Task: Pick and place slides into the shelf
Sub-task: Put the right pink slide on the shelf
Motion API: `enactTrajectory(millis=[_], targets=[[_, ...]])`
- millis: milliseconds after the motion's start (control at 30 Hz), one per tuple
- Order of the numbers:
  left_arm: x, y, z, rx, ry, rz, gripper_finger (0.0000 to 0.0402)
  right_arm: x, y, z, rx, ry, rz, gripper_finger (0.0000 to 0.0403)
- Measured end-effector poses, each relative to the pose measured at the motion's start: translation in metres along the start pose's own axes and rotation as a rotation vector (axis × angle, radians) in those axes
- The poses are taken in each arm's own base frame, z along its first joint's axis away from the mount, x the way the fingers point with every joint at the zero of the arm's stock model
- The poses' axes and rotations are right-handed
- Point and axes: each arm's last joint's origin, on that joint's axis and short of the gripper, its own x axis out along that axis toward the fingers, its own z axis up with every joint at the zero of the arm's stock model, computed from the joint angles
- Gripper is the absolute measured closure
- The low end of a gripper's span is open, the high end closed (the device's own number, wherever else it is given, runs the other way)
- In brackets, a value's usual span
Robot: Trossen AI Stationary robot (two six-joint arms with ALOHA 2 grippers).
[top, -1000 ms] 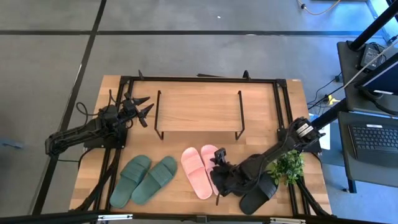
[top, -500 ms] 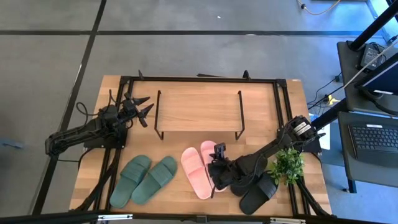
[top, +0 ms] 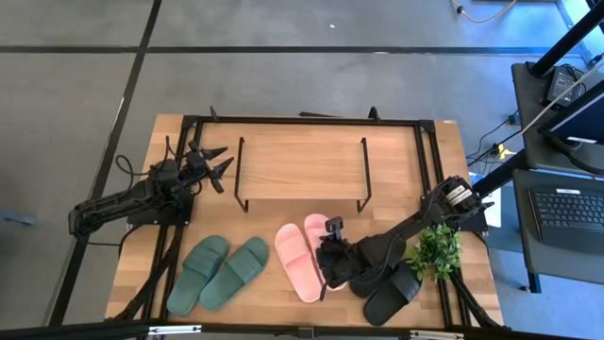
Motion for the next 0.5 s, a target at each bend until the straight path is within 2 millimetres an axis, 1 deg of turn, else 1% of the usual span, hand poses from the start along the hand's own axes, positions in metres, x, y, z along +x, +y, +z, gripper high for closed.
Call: enactTrajectory(millis=[100,267,433,500], targets=[[0.000,0.000,0.000,0.000,0.000,0.000,0.0223,-0.016,-0.003,0.011,0.003,0.039,0.048,0.0391],[0.000,0.000,0.000,0.000,-0.001,0.000,0.0223,-0.047,-0.012,0.033,0.020,0.065,0.122,0.0390],[0.000,0.000,0.000,0.000,0.000,0.000,0.0223,-0.084,-0.022,0.052,-0.010,0.058,0.172,0.0390],[0.000,0.000,0.000,0.000,0.000,0.000,0.0223,-0.099,-0.029,0.059,-0.023,0.055,0.176,0.0391]])
